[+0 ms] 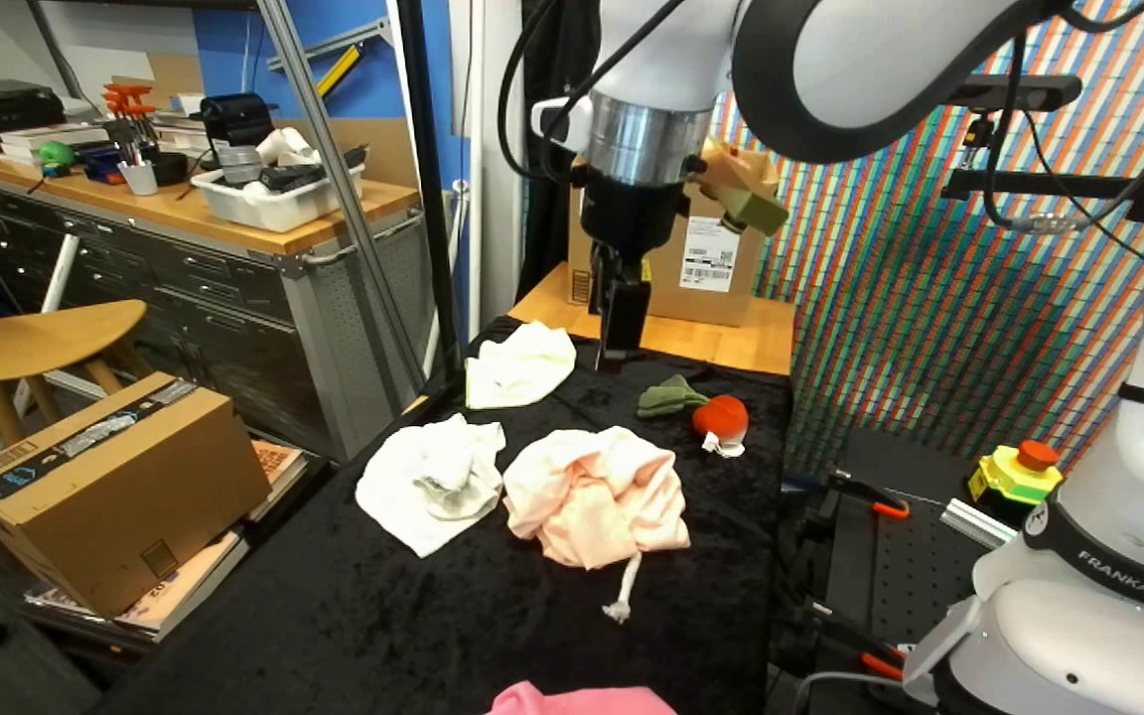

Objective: Pile up all the objects on the table.

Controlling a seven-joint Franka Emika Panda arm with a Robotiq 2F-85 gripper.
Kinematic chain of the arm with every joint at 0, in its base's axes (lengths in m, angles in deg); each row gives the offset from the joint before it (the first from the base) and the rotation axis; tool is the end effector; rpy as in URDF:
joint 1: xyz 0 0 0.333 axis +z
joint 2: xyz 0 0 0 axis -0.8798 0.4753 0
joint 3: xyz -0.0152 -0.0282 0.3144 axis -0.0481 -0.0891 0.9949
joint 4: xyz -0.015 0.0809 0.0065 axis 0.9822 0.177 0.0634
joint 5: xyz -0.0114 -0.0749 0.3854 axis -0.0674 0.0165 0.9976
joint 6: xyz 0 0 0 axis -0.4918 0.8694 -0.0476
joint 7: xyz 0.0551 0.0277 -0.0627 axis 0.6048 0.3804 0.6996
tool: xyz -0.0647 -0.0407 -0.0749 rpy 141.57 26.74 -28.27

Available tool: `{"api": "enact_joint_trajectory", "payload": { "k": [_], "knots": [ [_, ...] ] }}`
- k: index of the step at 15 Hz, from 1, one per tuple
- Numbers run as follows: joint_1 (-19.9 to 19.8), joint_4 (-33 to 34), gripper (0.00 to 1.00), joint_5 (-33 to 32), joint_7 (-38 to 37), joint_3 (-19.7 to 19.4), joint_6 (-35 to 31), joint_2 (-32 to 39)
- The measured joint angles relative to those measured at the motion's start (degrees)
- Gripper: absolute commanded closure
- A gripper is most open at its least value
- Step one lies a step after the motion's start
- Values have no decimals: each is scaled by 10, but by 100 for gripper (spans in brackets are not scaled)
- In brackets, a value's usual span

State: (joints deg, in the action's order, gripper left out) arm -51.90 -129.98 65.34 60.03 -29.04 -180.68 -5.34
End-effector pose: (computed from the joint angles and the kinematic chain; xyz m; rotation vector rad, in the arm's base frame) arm 0.4556 0.1597 0.4102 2.8932 0.9270 0.1958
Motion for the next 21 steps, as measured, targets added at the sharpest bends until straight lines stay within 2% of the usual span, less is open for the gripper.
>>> {"api": "enact_joint_trajectory", "payload": {
  "k": [4,9,14,21],
  "knots": [
    [25,-5,0,-13,-41,39,-26,47],
    [58,-16,0,-5,-91,69,-47,91],
    [78,-24,0,45,-115,83,-64,137],
    [99,-35,0,85,-165,100,-101,219]
  ]
}}
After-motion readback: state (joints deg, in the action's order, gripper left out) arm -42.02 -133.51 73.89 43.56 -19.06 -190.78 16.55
